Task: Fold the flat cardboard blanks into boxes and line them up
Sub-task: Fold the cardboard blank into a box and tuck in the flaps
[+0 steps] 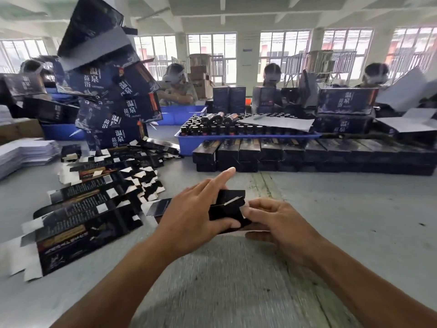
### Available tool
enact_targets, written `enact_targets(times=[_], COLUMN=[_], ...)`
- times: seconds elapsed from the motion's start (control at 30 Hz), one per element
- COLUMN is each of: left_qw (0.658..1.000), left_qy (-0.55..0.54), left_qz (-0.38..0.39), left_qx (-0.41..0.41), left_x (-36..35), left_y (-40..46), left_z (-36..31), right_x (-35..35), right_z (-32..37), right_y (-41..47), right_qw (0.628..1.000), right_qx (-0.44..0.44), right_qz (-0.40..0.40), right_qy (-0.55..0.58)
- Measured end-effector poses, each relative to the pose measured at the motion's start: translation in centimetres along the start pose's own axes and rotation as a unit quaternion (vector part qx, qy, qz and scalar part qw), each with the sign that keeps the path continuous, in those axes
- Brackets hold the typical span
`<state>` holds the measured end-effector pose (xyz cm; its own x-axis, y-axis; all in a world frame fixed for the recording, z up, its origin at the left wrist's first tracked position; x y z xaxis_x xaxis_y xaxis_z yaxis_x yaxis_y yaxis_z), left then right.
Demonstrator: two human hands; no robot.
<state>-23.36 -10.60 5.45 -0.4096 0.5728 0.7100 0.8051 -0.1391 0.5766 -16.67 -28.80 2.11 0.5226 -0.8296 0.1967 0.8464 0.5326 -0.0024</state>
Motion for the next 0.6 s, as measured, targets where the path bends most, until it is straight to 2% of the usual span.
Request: enact_targets(times=[0.17,0.3,0.4,0.6], left_qw=[0.999,0.998,0.997,0.987], left_qy=[-0.046,0.003,0.031,0.102], left_qz=[0.015,-0.011,0.014,0.047], left_qx=[-0.01,-0.055,-0.07,-0.111], left_x=[-0.4,-0.6,-0.9,-1.6], left_y=[-0.1,-0.4,-0.5,-0.3], left_z=[-1.0,-1.7,-1.8,-2.0], right_x=[0.4,0.6,0.9,1.1], right_z=[0.6,1.3,1.6,1.8], right_y=[-0.3,-0.8,-0.9,-0.9], right_qw=[0.999,0.995,0.986,0.977], right_qx=[0.028,0.065,0.096,0.105], right_qz=[-0.032,-0.075,-0.119,-0.152], right_qy=[-0.027,-0.019,-0.06,-0.108])
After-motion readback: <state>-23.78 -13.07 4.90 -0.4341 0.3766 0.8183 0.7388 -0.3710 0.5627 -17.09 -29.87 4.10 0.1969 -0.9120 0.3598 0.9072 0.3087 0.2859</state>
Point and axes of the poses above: each hand's wrist, its own y-axis towards the middle knuckle, its own x-axis out of the back of the hand, z = x × y, the point moved 3 cm from there along y, towards the middle knuckle, and after that the axes turned 9 degrees about -y, right-handed, at the moved point
